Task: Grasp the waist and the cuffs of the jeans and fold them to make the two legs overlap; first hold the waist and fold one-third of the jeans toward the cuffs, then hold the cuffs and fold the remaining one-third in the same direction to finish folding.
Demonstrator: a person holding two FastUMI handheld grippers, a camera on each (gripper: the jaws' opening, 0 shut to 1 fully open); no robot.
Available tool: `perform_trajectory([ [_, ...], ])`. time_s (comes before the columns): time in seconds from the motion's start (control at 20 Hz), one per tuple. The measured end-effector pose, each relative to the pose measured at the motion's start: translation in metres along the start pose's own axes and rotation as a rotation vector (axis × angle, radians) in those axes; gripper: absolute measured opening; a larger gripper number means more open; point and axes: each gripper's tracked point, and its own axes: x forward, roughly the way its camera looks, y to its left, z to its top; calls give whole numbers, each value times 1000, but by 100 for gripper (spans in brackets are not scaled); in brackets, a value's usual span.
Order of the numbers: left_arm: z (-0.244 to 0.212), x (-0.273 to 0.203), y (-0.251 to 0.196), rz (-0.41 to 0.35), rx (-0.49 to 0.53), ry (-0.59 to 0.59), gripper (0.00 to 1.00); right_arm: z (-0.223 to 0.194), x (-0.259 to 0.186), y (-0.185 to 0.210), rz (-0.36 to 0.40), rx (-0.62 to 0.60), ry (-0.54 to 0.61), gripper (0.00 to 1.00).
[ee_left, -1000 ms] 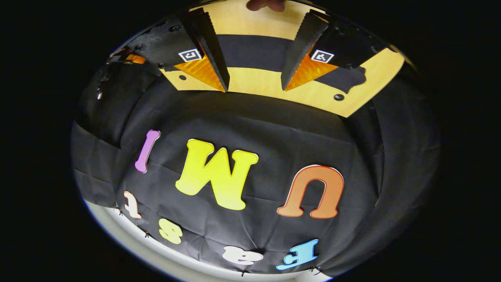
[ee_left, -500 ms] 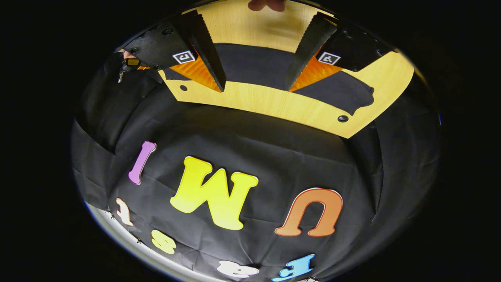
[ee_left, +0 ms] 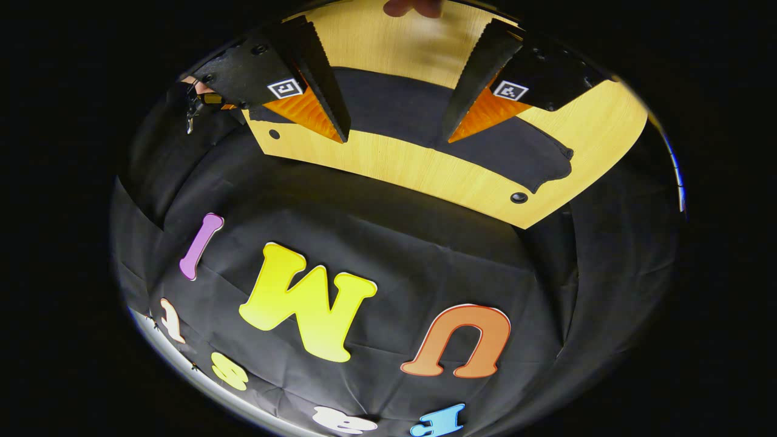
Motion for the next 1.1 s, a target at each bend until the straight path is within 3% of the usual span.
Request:
perform_trajectory([
  [0.05, 1, 2, 1, 4, -2, 1, 98, 0, 3, 0, -24, -49, -21, 79],
  [0.1, 0, 4, 3, 5, -4, 2, 98, 2, 3, 2, -32, -73, -39, 81],
  [0.15, 1, 5, 3, 7, -5, 5, 98, 1, 3, 3, -36, -93, -45, 75],
  [0.35, 0, 5, 11, 22, 2, 11, 98, 0, 6, 11, -1, -187, -33, 55],
  [0.5, 1, 4, 21, 39, 1, 8, 98, 3, 4, 13, 17, -210, -16, 40],
  [0.55, 2, 4, 26, 47, 5, 8, 98, 3, 6, 15, 25, -211, -14, 40],
  [0.6, 2, 5, 32, 57, 13, 7, 98, 2, 5, 16, 32, -210, 2, 29],
  [0.65, 4, 4, 40, 71, 27, 4, 98, 5, 8, 15, 39, -197, 2, 28],
  [0.85, 11, 12, 109, 171, 42, -19, 98, 4, 7, 15, 36, -184, 9, 27],
  [0.9, 12, 14, 134, 208, 26, -20, 98, 5, 6, 15, 33, -183, 8, 23],
  [0.95, 11, 15, 159, 243, 5, -13, 98, 6, 6, 16, 33, -171, -1, 27],
  [1.05, 12, 15, 199, 298, -43, -5, 98, 11, 6, 19, 33, -165, -11, 11],
  [1.1, 10, 14, 212, 314, -69, -6, 98, 11, -3, 18, 33, -164, -23, 10],
])
